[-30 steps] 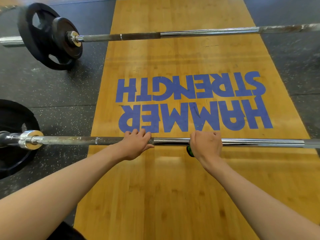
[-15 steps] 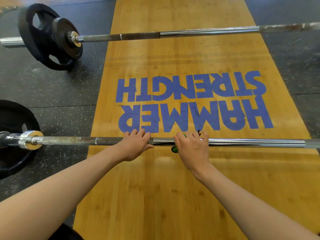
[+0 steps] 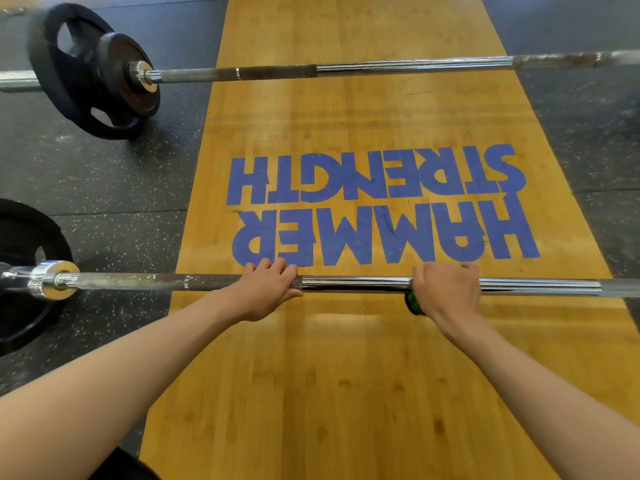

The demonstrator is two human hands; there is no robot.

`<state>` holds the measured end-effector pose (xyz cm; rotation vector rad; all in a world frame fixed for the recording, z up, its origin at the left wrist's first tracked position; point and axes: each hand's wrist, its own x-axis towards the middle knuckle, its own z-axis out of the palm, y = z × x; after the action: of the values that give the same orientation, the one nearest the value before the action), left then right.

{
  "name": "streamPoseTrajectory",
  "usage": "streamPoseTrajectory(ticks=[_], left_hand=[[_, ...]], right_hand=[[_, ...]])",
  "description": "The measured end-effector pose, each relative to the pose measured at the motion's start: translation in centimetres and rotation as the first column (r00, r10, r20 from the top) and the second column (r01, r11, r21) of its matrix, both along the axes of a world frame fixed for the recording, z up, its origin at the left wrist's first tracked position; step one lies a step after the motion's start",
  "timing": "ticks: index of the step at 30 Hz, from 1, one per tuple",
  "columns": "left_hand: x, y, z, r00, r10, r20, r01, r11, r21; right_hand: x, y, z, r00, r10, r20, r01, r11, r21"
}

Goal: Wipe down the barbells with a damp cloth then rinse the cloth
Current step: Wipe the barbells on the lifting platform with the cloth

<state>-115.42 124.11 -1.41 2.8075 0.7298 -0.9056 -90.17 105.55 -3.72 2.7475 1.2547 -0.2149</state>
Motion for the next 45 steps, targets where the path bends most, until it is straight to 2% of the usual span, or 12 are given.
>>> streamPoseTrajectory(ticks=[3, 9, 12, 16, 20, 23, 27, 29, 32, 36, 42, 45], left_hand=[[0.1, -0.1, 0.0, 1.000, -0.003, -0.008, 0.003, 1.000, -0.007], [0.1, -0.3, 0.1, 1.000, -0.020, -0.002, 0.020, 1.000, 0.017], [-0.3, -0.7, -0.2, 1.000, 0.005, 0.027, -0.006, 0.999, 0.046], [-0.9, -1.6, -0.1, 0.992, 0.059, 0.109, -0.067, 0.995, 0.072], [-2.4, -0.8, 0.3, 0.989, 0.034, 0.144, -0.043, 0.997, 0.059], [-5.0, 1.3, -0.1, 0.969, 0.043, 0.244, -0.067, 0.994, 0.090], [-10.4, 5.0, -0.9, 0.960, -0.074, 0.269, 0.029, 0.985, 0.168], [-12.5, 6.7, -0.8, 0.967, -0.121, 0.225, 0.082, 0.981, 0.177], [-14.3, 9.1, -0.7, 0.980, -0.129, 0.152, 0.121, 0.991, 0.061], [-14.5, 10.9, -0.5, 0.969, -0.183, 0.165, 0.192, 0.980, -0.041], [-16.0, 12.0, 0.6, 0.973, -0.166, 0.162, 0.183, 0.978, -0.099], [-16.7, 12.3, 1.1, 0.981, -0.116, 0.155, 0.137, 0.982, -0.130]], right_hand=[[-3.2, 3.6, 0.8, 0.994, 0.031, -0.106, -0.045, 0.990, -0.131], [-12.2, 8.6, 1.2, 0.960, 0.247, -0.134, -0.249, 0.969, 0.002], [-14.4, 9.0, 0.2, 0.958, 0.208, -0.198, -0.198, 0.978, 0.067], [-14.0, 8.2, -0.3, 0.952, 0.267, -0.148, -0.243, 0.956, 0.163], [-14.8, 10.1, 0.5, 0.961, 0.205, -0.185, -0.177, 0.972, 0.156], [-17.0, 12.0, 0.2, 0.954, 0.252, -0.164, -0.226, 0.961, 0.162], [-21.2, 14.2, -0.3, 0.956, 0.252, -0.148, -0.224, 0.957, 0.185], [-22.9, 14.5, -1.4, 0.959, 0.271, -0.077, -0.242, 0.932, 0.270], [-23.3, 13.9, -2.4, 0.945, 0.326, 0.038, -0.313, 0.861, 0.400], [-21.7, 11.8, -2.8, 0.915, 0.355, 0.192, -0.403, 0.828, 0.389], [-21.1, 10.1, -1.9, 0.931, 0.319, 0.175, -0.362, 0.867, 0.343], [-19.6, 9.4, -1.3, 0.977, 0.171, 0.129, -0.204, 0.924, 0.323]])
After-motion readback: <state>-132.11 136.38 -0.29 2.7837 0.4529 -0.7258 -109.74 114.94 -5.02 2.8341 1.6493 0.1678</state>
